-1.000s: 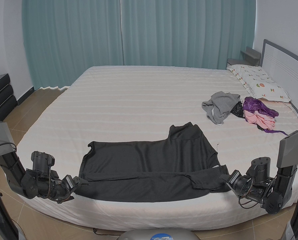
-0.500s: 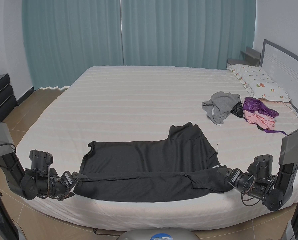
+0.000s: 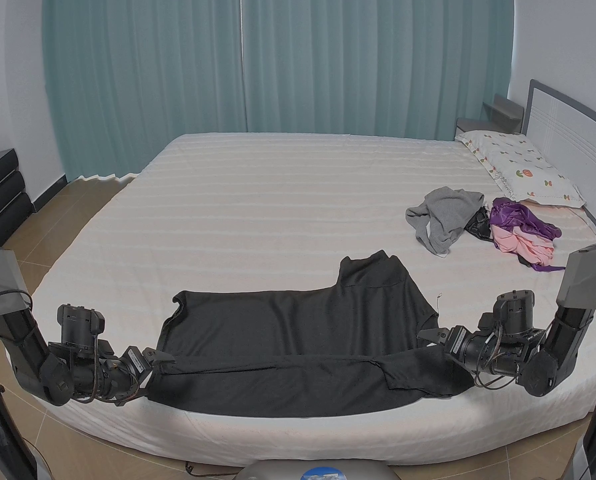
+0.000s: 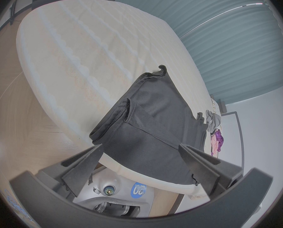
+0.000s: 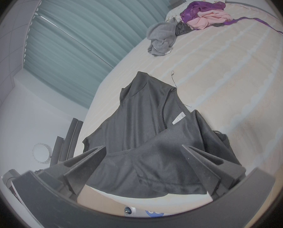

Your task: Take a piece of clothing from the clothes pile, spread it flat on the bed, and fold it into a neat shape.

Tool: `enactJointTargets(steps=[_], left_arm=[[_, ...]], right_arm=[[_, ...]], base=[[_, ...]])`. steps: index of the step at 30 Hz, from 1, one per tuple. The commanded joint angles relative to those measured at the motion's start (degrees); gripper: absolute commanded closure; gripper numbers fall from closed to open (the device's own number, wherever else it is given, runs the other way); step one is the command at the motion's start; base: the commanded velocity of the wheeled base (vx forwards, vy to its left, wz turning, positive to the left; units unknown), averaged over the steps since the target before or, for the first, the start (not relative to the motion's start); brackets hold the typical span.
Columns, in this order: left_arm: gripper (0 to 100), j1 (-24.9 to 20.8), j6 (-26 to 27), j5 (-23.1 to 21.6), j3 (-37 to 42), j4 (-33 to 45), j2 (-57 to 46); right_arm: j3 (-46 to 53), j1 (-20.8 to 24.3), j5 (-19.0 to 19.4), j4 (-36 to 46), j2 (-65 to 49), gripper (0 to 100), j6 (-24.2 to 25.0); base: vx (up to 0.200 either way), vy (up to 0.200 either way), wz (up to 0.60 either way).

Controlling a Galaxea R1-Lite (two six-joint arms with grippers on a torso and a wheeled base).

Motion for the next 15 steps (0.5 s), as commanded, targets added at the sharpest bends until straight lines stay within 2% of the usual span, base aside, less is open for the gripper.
enactJointTargets(steps=[1,6,7,8,12,15], left_arm=[[0,-0.1,0.0,0.1,0.5,0.0,-0.4],[0,-0.8,0.1,1.9,-0.5,0.0,-0.4],[0,-2.3,0.0,6.0,-2.9,-0.2,-0.1],[0,-3.5,-0.1,7.7,-3.8,-0.2,0.1],[0,-7.3,-0.7,11.0,-7.9,0.9,1.5],[0,-8.5,-1.4,11.7,-11.5,2.5,1.1]], right_arm=[[-8.6,-2.1,1.5,8.3,0.1,0,-0.5],[-11.2,-2.7,2.7,10.9,0.3,0,-0.5],[-11.3,-2.9,4.3,10.9,0.7,0,-0.2],[-11.1,-3.1,5.0,10.8,0.8,0,-0.1],[-10.5,-3.4,6.2,10.3,0.9,0,1.1],[-10.3,-3.6,6.1,10.3,0.4,0,2.0]], base=[[0.0,0.0,0.0],[0.0,0.0,0.0],[0.0,0.0,0.0],[0.0,0.0,0.0],[0.0,0.0,0.0],[0.0,0.0,0.0]])
